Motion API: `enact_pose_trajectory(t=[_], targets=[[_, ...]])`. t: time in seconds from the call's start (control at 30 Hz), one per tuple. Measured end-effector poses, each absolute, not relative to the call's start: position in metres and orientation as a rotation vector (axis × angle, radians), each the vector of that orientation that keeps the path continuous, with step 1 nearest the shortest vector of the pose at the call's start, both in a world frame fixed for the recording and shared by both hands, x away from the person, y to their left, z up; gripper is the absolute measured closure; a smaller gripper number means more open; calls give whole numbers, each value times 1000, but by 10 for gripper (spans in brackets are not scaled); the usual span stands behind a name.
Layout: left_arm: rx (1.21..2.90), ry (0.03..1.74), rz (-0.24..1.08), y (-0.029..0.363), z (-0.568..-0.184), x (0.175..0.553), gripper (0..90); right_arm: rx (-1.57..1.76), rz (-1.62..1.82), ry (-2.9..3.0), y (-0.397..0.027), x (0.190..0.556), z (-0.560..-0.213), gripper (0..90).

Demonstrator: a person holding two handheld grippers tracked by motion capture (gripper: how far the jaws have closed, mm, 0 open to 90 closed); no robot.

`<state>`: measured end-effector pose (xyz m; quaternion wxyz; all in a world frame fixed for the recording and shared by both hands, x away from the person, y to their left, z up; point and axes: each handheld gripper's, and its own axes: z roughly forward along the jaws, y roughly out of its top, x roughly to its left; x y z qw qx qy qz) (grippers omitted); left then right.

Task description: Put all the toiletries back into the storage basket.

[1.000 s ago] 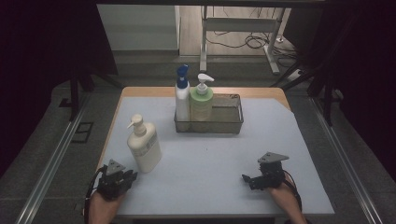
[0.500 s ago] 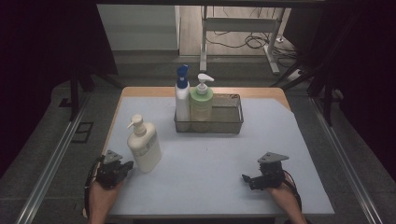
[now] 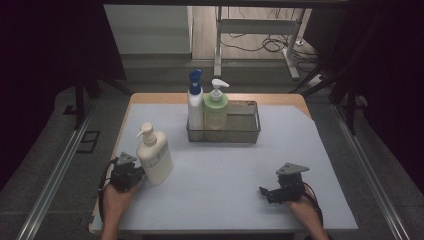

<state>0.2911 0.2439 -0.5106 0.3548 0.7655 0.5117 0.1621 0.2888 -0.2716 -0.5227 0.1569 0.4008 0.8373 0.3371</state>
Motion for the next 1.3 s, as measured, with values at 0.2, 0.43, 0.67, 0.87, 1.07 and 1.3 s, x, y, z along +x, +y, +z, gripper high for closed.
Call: enact_pose_trajectory(t=[0.2,0.43,0.67,0.87,1.07,1.3], targets=[[1988,1291,401,236,-513,294,894,1148,965,2396,-272,289,-523,0],[1982,1263,368,229,-516,295,894,1146,964,2397,-272,289,-523,0],[1994,1250,354,223,-518,295,894,1148,965,2396,-272,289,-523,0],[2018,1243,355,214,-520,297,894,1148,965,2396,-272,289,-523,0],[2032,1222,348,205,-520,297,894,1147,964,2398,-272,289,-523,0],[2043,1202,338,194,-520,298,894,1149,965,2397,-272,289,-523,0]])
